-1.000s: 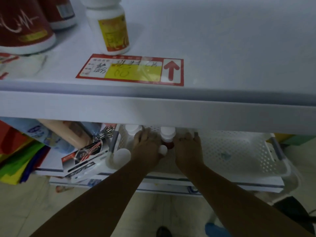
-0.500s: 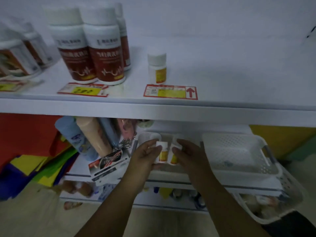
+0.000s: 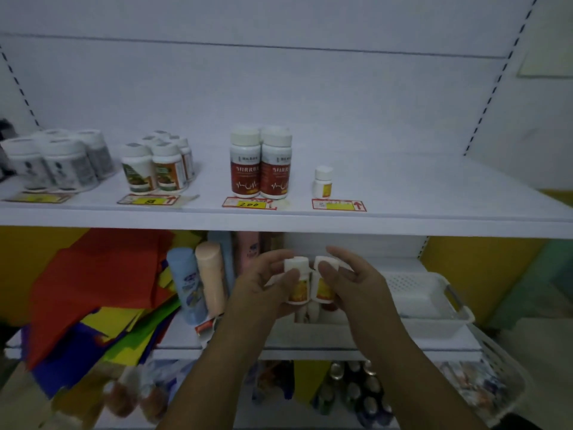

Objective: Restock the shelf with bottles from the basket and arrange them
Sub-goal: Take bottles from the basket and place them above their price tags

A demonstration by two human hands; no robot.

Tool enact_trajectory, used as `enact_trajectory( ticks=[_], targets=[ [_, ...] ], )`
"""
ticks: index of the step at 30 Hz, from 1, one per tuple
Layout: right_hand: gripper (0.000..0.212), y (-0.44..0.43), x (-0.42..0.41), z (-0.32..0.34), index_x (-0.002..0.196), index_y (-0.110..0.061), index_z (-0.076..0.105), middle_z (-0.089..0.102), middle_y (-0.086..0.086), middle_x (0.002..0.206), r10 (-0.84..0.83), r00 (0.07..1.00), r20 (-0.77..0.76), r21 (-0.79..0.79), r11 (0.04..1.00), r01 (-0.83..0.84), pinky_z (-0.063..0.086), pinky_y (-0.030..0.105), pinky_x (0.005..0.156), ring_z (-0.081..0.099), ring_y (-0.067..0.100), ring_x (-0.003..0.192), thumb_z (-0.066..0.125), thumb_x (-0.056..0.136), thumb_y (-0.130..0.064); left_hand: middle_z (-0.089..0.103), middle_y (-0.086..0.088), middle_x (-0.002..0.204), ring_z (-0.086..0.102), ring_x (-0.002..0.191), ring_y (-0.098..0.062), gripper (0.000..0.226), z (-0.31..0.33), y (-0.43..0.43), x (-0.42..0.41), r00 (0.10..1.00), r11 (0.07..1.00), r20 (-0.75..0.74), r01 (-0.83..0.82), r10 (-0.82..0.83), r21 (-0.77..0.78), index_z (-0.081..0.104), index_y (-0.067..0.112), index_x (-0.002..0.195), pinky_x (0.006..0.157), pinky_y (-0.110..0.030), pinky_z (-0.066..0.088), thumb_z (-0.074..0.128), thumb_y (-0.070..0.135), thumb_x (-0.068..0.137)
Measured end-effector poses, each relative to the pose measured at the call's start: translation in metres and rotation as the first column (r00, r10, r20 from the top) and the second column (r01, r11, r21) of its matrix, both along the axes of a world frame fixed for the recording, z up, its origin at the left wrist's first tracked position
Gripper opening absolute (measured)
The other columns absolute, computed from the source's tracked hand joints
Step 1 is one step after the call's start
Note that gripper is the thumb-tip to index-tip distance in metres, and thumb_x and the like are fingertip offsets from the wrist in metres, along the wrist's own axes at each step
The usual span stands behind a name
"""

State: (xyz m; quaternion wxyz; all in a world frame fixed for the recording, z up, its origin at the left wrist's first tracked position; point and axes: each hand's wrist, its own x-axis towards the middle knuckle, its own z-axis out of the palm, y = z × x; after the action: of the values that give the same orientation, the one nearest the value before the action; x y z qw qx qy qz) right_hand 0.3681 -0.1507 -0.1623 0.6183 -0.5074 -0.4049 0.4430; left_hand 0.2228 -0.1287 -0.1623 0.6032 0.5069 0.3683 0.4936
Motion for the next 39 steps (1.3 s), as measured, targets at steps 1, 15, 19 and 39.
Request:
enact_trajectory(
  ticks=[1, 15, 19, 39],
  targets=[
    [0.029, -0.004, -0.002, 0.004, 0.109, -0.019, 0.064, 0.071, 0.007, 0.097, -0.026, 0.999, 0.019, 0.019, 0.999, 0.025, 0.053, 0.027, 0.062, 0.067, 0.020, 0.082, 0.068, 0.081, -0.020, 0.069, -0.005, 0.102, 0.070, 0.083, -0.019, 0.017, 0.003, -0.003, -0.002, 1.000, 1.000, -0.007, 0.013, -0.013, 0.024, 0.064, 0.023, 0.097, 0.071, -0.037, 0.060, 0.061, 0.016, 0.082],
    [0.026, 0.042, 0.040, 0.064, 0.097, -0.018, 0.064, 0.071, -0.006, 0.085, -0.071, 0.995, 0.069, 0.278, 0.959, 0.049, 0.057, 0.017, 0.063, 0.070, 0.004, 0.074, 0.071, 0.076, -0.003, 0.067, 0.012, 0.078, 0.063, 0.077, -0.002, 0.024, 0.071, 0.034, 0.023, 0.901, 0.883, -0.321, -0.125, 0.292, 0.452, 0.061, 0.038, 0.086, 0.065, -0.017, 0.052, 0.067, 0.015, 0.081],
    [0.031, 0.087, 0.076, 0.084, 0.105, -0.017, 0.062, 0.065, -0.011, 0.089, -0.104, 0.956, 0.273, 0.256, 0.966, 0.032, 0.051, 0.008, 0.059, 0.065, -0.005, 0.072, 0.074, 0.077, -0.011, 0.060, 0.013, 0.091, 0.058, 0.082, -0.004, 0.022, 0.126, 0.067, 0.051, 0.804, 0.788, -0.403, -0.127, 0.438, 0.603, 0.058, 0.035, 0.099, 0.070, -0.020, 0.048, 0.067, 0.023, 0.083],
    [0.042, 0.157, 0.110, 0.066, 0.121, -0.020, 0.058, 0.066, -0.001, 0.118, 0.122, 0.809, 0.575, 0.010, 0.988, -0.156, 0.049, 0.023, 0.081, 0.059, 0.008, 0.091, 0.071, 0.081, -0.019, 0.055, -0.004, 0.132, 0.053, 0.114, -0.020, 0.037, 0.144, 0.179, 0.136, 0.115, 0.925, -0.952, 0.230, 0.285, 0.304, 0.058, 0.017, 0.124, 0.084, -0.022, 0.041, 0.058, 0.011, 0.088]
  ],
)
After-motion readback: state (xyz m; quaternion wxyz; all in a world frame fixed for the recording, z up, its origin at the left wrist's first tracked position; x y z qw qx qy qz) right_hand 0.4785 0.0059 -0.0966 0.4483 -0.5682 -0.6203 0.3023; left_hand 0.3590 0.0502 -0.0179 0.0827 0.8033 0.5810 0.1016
